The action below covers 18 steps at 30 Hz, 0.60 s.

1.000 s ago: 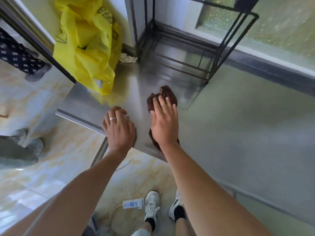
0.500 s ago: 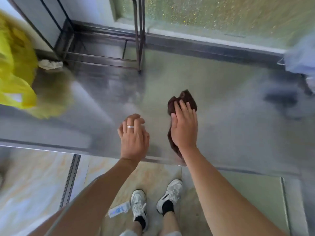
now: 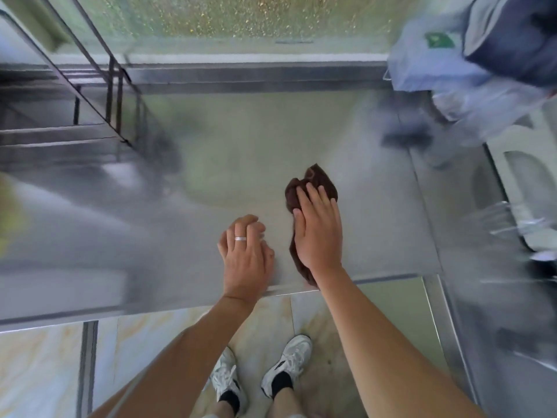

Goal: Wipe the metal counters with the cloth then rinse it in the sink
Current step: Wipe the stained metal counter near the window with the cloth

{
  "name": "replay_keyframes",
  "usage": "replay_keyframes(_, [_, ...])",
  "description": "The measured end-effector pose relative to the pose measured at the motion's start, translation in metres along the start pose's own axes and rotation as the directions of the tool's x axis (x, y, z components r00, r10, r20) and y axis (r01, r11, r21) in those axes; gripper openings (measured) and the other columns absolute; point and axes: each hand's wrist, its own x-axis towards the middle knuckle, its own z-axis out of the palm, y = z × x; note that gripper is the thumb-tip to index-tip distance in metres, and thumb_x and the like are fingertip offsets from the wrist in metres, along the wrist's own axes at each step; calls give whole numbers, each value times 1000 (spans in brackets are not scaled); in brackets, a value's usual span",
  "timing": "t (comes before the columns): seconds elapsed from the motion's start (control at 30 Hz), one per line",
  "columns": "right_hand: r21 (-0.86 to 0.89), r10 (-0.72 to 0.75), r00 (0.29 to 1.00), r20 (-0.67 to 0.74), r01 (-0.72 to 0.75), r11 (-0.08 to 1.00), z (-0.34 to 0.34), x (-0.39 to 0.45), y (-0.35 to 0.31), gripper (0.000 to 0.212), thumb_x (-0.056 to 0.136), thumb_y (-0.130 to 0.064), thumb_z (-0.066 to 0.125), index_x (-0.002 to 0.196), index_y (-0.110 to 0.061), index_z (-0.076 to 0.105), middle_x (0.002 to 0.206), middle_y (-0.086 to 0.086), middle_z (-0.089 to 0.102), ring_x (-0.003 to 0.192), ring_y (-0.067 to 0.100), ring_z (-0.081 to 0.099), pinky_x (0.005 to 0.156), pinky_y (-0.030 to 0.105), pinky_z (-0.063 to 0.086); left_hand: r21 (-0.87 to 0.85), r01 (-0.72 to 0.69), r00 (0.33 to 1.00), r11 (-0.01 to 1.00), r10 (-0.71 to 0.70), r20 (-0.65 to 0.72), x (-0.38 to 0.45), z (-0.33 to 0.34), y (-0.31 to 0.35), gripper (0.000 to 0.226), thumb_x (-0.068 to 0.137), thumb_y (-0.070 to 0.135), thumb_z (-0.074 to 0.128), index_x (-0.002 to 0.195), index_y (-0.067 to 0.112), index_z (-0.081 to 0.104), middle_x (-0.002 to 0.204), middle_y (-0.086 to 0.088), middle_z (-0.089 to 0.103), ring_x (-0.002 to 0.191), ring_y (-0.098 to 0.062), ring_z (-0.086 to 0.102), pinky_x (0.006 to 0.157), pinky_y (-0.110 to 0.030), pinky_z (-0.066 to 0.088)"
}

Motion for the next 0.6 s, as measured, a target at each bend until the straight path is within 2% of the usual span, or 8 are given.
replay_keyframes(0.2, [-10, 86, 996, -16, -87, 996, -23, 3, 70, 45, 109, -30, 36, 152, -19, 46, 160, 1, 41, 153, 22, 29, 126, 42, 22, 2, -53, 998, 999, 52, 37, 8, 31, 47, 27, 77, 1, 61, 102, 11, 58, 119, -4, 54, 110, -26, 50, 99, -36, 33])
replay_keyframes(0.37, [60, 219, 973, -69, -215, 975, -42, 7, 134, 43, 108, -26, 42, 149, -16, 50, 157, 2, 45, 151, 22, 31, 126, 42, 20, 29, -130, 988, 991, 127, 86, 7, 51, 63, 21, 79, 4, 58, 99, 11, 60, 118, -5, 56, 109, -26, 52, 100, -37, 32])
replay_keyframes(0.5, [94, 365, 916, -166, -353, 931, -66, 11, 197, 38, 102, -18, 49, 135, -7, 61, 142, 11, 60, 136, 33, 51, 116, 49, 37, 44, -127, 990, 991, 124, 72, 10, 46, 65, 22, 79, 11, 47, 97, 12, 60, 118, -4, 56, 109, -27, 52, 99, -38, 31])
replay_keyframes(0.53, [116, 407, 890, -205, -391, 913, -74, 10, 208, 36, 100, -16, 49, 131, -5, 64, 136, 14, 63, 129, 35, 56, 111, 47, 42, 42, -123, 991, 991, 121, 65, 11, 42, 67, 24, 79, 13, 45, 97, 12, 60, 118, -4, 55, 110, -27, 52, 100, -37, 30])
replay_keyframes(0.6, [239, 507, 816, -278, -452, 859, -92, 6, 215, 30, 99, -10, 50, 123, -2, 67, 125, 16, 69, 114, 33, 63, 103, 34, 45, 36, -115, 992, 993, 114, 49, 12, 34, 70, 24, 80, 14, 43, 98, 12, 58, 119, -5, 55, 111, -27, 51, 100, -35, 29])
